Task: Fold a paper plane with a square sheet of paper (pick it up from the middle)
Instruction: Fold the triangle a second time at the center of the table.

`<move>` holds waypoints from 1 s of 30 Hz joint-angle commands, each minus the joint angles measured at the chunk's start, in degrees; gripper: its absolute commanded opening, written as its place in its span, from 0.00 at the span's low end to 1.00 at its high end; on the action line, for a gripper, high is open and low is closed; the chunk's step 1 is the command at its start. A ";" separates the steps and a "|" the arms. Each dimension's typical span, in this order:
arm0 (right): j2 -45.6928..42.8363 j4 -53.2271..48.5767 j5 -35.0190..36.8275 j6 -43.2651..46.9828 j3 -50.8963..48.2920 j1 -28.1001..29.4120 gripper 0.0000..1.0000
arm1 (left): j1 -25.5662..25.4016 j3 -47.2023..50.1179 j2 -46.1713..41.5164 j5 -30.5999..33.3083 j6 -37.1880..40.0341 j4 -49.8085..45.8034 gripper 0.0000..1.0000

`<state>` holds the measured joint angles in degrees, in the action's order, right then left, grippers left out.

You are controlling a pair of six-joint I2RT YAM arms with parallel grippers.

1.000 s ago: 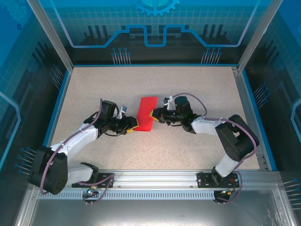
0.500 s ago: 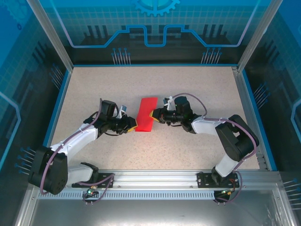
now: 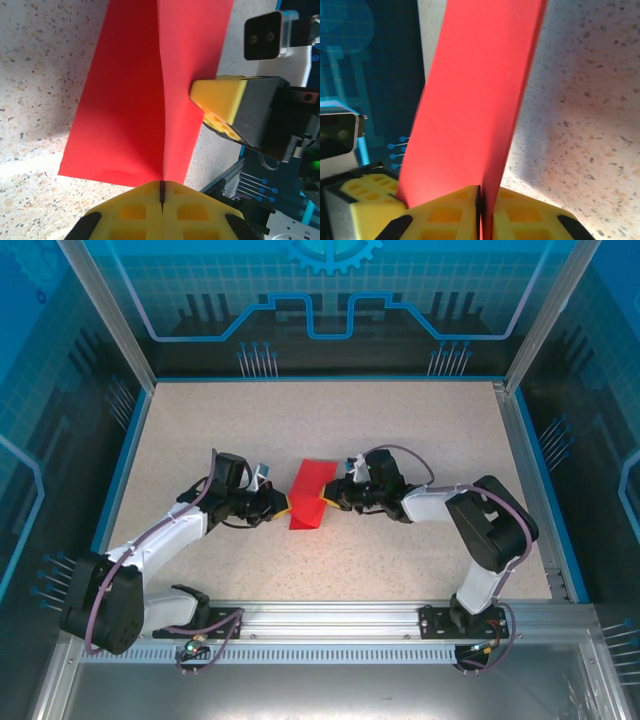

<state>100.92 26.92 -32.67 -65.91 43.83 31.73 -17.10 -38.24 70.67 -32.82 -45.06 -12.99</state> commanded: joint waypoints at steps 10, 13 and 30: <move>1.93 -14.72 -0.72 10.64 4.74 -1.62 0.26 | -4.74 -1.73 9.35 3.02 0.22 2.32 0.05; 1.70 -20.00 0.46 13.90 6.18 -2.16 0.37 | -5.78 -2.52 10.99 4.59 0.63 1.79 0.04; -6.06 -50.00 16.05 27.94 13.81 -2.66 0.53 | -12.06 -6.12 18.58 10.71 -4.02 3.12 0.06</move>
<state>96.55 -16.53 -20.18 -40.86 56.18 29.08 -27.94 -41.89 88.27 -24.53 -48.14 -9.02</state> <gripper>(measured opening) 0.538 0.060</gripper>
